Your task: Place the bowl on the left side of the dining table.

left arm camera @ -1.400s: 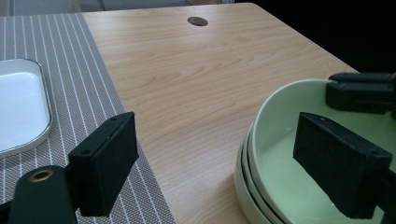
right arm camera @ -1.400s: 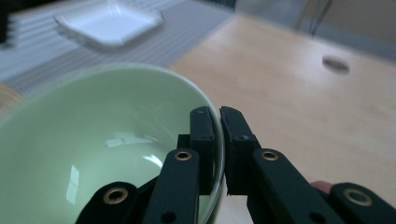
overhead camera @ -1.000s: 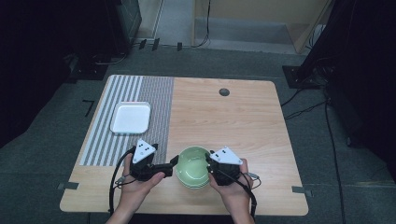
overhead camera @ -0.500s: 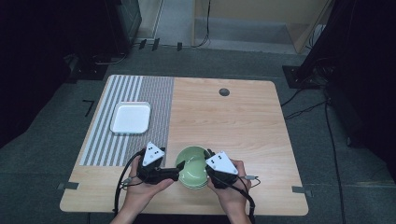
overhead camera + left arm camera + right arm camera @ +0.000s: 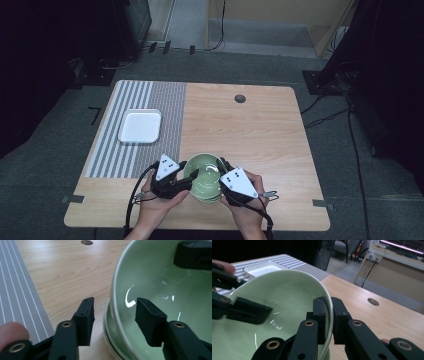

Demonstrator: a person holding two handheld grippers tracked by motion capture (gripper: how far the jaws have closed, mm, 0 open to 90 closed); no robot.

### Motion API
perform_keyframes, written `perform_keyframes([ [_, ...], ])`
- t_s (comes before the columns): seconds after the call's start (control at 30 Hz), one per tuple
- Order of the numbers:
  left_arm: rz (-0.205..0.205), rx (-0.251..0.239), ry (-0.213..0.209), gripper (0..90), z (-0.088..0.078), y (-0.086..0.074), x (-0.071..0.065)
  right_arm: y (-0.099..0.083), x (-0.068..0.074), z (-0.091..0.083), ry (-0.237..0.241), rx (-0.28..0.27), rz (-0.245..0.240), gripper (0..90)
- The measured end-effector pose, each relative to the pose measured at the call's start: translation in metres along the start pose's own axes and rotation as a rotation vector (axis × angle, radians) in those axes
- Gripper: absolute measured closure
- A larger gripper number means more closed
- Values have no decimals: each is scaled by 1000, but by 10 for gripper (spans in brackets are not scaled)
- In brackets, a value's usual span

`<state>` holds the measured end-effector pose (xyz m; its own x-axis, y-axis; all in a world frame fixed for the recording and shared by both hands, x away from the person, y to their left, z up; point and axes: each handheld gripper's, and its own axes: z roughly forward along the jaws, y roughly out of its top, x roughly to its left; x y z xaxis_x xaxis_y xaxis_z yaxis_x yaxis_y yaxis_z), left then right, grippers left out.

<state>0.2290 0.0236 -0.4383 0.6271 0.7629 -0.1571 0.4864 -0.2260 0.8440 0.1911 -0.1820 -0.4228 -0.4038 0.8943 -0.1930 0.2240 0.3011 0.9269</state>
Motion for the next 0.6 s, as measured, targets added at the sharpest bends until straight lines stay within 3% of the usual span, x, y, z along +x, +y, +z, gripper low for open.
perform_keyframes([
  [0.03,-1,-7,6,569,0,-1,-1,1,3,-2,1,-16,-3,846],
  [0.1,-5,-23,20,593,0,-3,-2,2,4,-3,3,-19,-5,846],
  [0.3,-24,-45,-29,751,-3,-5,5,5,15,-9,-20,-54,-37,843],
  [0.37,-22,-47,-24,771,-4,-4,5,5,17,-9,-21,-59,-30,843],
  [0.47,-42,-51,-49,795,-4,-3,10,3,19,-10,-33,-70,-25,842],
  [0.6,-43,-89,-31,836,-8,-3,11,2,22,-10,-37,-84,-26,842],
])
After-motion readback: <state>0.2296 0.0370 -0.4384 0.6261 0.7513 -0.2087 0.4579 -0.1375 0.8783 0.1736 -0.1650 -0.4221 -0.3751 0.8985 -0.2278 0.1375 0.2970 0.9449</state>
